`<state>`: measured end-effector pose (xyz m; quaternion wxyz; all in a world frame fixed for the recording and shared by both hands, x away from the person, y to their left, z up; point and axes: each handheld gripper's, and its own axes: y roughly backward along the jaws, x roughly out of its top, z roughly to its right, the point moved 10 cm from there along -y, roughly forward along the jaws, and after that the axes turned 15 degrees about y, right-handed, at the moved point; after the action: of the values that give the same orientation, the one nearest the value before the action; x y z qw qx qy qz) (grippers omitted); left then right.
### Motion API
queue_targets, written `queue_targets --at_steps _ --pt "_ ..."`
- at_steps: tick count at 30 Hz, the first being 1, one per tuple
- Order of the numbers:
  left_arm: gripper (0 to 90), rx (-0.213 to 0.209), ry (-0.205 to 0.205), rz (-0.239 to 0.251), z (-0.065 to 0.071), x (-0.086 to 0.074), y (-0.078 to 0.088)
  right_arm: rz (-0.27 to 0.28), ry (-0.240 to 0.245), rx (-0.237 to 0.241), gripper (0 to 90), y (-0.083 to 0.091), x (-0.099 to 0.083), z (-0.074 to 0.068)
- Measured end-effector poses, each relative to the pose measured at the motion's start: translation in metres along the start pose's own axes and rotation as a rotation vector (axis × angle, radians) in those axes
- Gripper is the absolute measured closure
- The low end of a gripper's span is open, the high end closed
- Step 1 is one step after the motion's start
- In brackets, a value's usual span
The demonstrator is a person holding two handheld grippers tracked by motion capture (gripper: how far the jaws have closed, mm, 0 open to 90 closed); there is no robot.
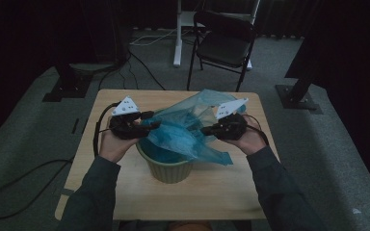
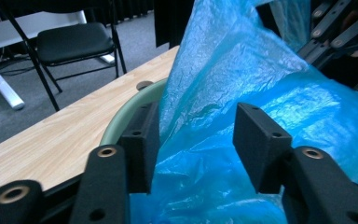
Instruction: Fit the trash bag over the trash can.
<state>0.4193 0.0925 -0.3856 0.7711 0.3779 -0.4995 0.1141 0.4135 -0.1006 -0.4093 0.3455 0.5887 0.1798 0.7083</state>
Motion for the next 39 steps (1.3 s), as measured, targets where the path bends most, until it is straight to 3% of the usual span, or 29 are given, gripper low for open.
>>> queue_targets --at_steps 4,9,19,23,39 --pt "71.9 0.019 -0.009 -0.043 -0.002 -0.007 -0.008 -0.002 0.003 -0.002 90.0 0.001 -0.001 0.000" --pt "88.6 0.023 0.008 -0.032 -0.006 -0.010 -0.005 -0.008 -0.005 -0.006 90.0 0.005 -0.005 0.001" --pt "89.7 0.059 0.063 0.008 -0.025 -0.021 0.016 -0.024 -0.022 -0.017 90.0 0.012 -0.020 0.000" --pt "89.6 0.080 0.099 0.016 -0.038 -0.029 0.024 -0.033 -0.027 -0.016 90.0 0.016 -0.025 -0.001" --pt "89.7 0.129 0.193 0.034 -0.070 -0.044 0.038 -0.061 -0.032 -0.007 90.0 0.016 -0.035 -0.002"
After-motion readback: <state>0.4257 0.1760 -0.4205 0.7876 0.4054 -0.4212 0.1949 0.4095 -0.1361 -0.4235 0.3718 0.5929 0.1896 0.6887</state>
